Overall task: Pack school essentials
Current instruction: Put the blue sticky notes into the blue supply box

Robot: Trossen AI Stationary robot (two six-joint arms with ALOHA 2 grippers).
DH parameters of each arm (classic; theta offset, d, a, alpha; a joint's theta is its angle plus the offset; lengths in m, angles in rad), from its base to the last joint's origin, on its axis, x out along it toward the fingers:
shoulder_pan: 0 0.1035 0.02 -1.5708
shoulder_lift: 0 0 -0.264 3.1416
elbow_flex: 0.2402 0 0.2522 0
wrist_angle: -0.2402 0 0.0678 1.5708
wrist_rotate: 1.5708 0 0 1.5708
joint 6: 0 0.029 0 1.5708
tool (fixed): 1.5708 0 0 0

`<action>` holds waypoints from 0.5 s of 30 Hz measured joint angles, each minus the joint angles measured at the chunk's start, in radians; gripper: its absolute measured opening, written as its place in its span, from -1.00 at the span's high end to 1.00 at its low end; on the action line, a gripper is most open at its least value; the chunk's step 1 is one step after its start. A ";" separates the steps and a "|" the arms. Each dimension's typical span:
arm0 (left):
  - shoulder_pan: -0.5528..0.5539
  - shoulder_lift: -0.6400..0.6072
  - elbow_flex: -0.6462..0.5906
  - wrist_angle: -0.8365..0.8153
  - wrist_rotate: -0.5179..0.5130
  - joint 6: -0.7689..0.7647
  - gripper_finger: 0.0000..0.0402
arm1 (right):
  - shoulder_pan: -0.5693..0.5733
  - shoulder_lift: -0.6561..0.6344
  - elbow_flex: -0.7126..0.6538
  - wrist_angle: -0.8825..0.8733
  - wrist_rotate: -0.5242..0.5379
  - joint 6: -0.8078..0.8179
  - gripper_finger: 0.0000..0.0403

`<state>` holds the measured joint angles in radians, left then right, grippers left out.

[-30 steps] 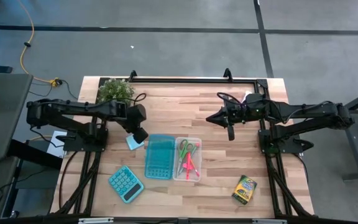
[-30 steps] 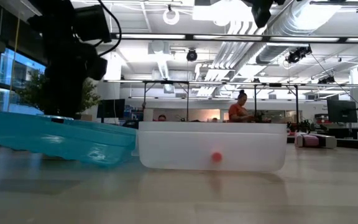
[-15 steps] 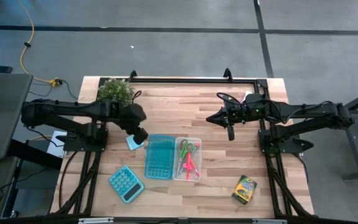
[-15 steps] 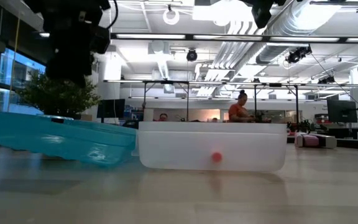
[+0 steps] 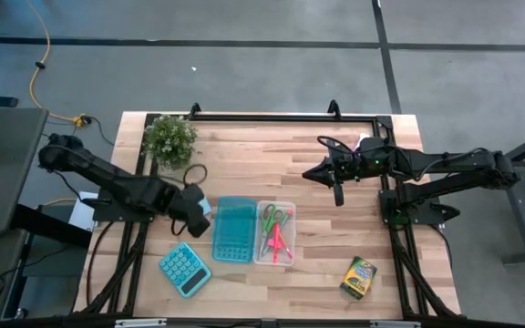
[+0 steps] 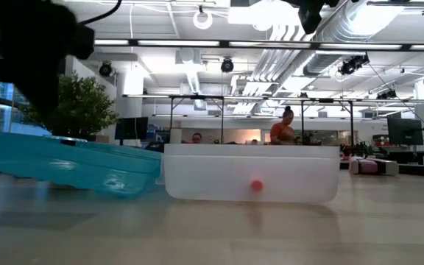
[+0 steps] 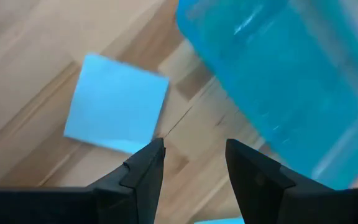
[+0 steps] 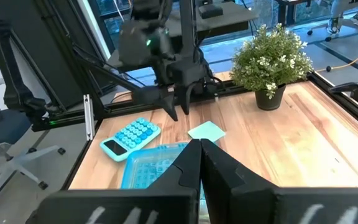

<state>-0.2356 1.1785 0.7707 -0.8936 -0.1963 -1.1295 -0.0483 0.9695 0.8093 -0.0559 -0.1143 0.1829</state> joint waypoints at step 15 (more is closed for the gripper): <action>0.009 0.168 -0.071 0.114 -0.010 0.326 -0.05 | 0.000 0.000 0.000 -0.033 0.054 -0.008 1.00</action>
<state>-0.2267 1.3460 0.7001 -0.7792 -0.2067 -0.8033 -0.0479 0.9695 0.8093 -0.0891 -0.0604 0.1752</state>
